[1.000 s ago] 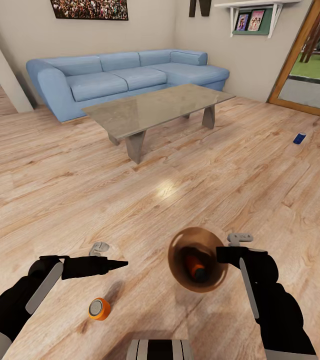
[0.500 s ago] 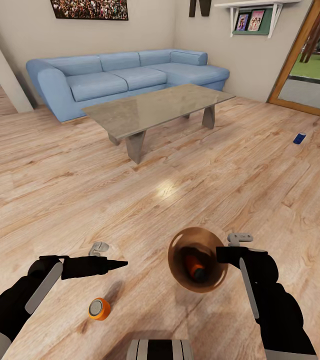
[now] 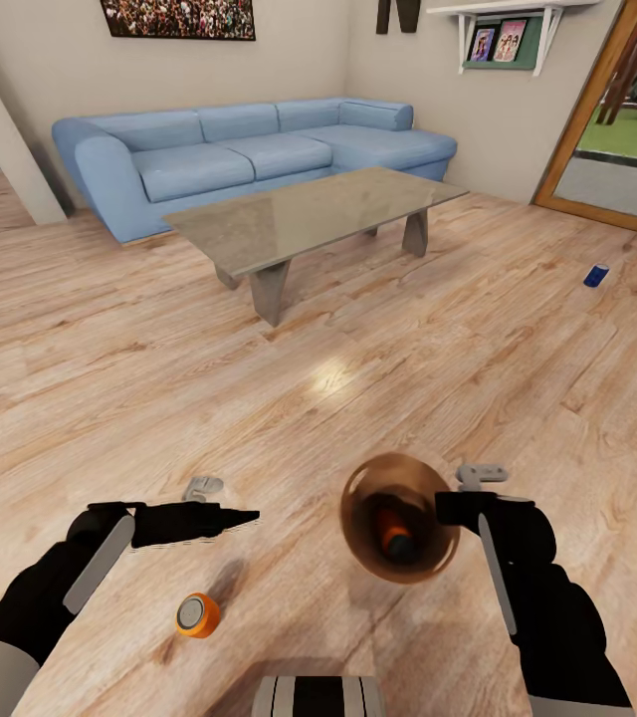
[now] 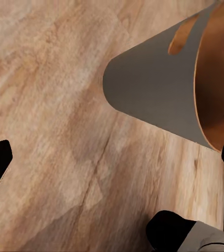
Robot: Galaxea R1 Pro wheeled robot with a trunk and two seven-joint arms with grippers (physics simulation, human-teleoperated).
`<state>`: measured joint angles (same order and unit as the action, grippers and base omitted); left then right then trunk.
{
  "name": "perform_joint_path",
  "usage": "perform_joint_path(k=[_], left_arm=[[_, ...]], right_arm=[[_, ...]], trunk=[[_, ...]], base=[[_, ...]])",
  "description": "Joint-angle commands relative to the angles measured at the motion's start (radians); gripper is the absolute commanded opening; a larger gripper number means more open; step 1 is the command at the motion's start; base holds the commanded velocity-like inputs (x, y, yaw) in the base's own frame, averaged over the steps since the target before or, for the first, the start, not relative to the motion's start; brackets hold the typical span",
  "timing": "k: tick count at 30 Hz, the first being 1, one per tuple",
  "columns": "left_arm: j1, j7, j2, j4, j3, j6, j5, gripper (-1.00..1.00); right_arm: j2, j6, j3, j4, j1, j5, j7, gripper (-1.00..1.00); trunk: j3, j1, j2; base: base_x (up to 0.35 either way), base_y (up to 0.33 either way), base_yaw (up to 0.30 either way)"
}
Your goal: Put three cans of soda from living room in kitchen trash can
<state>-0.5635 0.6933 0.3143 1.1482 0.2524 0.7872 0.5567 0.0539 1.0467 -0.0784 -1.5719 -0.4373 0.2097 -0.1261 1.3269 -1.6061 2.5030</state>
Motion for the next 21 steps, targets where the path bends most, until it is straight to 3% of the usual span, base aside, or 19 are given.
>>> perform_joint_path(k=[1, 9, 16, 20, 21], left_arm=[[0.006, 0.001, 0.006, 0.006, -0.005, 0.006, 0.006, 1.0], [0.039, 0.046, 0.05, 0.051, -0.008, 0.027, 0.035, 1.0], [0.039, 0.085, 0.049, 0.068, -0.008, 0.031, 0.03, 1.0], [0.039, 0.068, 0.041, 0.078, -0.006, 0.047, 0.037, 1.0], [0.038, -0.039, 0.039, 0.083, -0.006, 0.072, 0.04, 1.0]], right_arm=[[-0.001, 0.001, 0.0, 0.0, 0.0, -0.006, -0.004, -1.0], [-0.002, 0.001, 0.001, 0.0, 0.0, 0.044, -0.004, -1.0], [-0.002, 0.001, 0.001, 0.0, 0.0, 0.068, -0.004, -1.0], [-0.002, 0.001, 0.001, 0.0, 0.0, 0.076, -0.004, -1.0], [-0.002, 0.001, 0.001, 0.0, 0.0, -0.053, -0.004, -1.0]], trunk=[[0.0, 0.0, 0.0], [0.0, 0.0, 0.0], [0.0, 0.0, 0.0], [0.0, 0.0, 0.0], [0.0, 0.0, 0.0]], base=[[0.0, 0.0, 0.0], [0.0, 0.0, 0.0], [0.0, 0.0, 0.0], [0.0, 0.0, 0.0], [0.0, 0.0, 0.0]])
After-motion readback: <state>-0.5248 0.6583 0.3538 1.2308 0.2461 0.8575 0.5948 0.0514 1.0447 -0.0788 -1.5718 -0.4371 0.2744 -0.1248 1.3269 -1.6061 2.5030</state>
